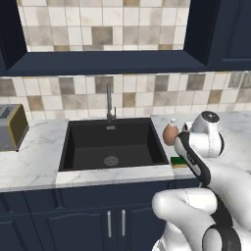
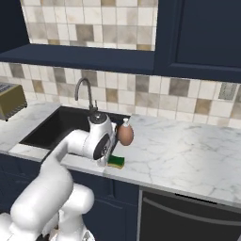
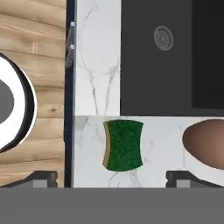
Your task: Restock the sink supplies by placing the sponge and soap dispenser on the counter and next to the sink. Make sure the soap dispenser is upright.
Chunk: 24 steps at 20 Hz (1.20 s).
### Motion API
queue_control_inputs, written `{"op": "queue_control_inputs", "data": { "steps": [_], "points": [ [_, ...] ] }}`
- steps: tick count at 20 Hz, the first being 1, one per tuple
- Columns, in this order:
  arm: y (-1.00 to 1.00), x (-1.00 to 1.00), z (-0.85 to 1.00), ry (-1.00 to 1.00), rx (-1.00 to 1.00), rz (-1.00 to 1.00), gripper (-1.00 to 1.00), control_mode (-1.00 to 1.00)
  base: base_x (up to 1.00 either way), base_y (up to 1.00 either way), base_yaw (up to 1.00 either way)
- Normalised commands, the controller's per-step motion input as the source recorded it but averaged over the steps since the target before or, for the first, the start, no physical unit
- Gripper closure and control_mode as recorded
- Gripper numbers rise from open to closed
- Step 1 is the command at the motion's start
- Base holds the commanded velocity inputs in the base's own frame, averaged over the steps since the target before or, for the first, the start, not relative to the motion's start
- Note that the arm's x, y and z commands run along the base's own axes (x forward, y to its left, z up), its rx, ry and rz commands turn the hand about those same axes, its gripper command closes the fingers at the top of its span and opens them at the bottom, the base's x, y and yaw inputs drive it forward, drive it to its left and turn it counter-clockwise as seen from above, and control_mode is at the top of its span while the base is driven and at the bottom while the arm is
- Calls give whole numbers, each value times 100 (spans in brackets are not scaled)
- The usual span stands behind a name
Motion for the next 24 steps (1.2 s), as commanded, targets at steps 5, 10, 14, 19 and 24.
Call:
{"op": "queue_control_inputs", "data": {
  "steps": [5,10,14,19,24],
  "points": [
    [21,-52,56,-25,-4,1,-100,-100,0,0,0],
    [8,-33,38,-23,-2,0,-100,-100,0,0,0],
    [0,-18,73,-14,0,0,-100,-100,0,0,0],
    [0,-18,73,-8,0,0,-100,-100,0,0,0],
    [0,-17,55,-6,0,0,-100,-100,0,0,0]
  ]
}}
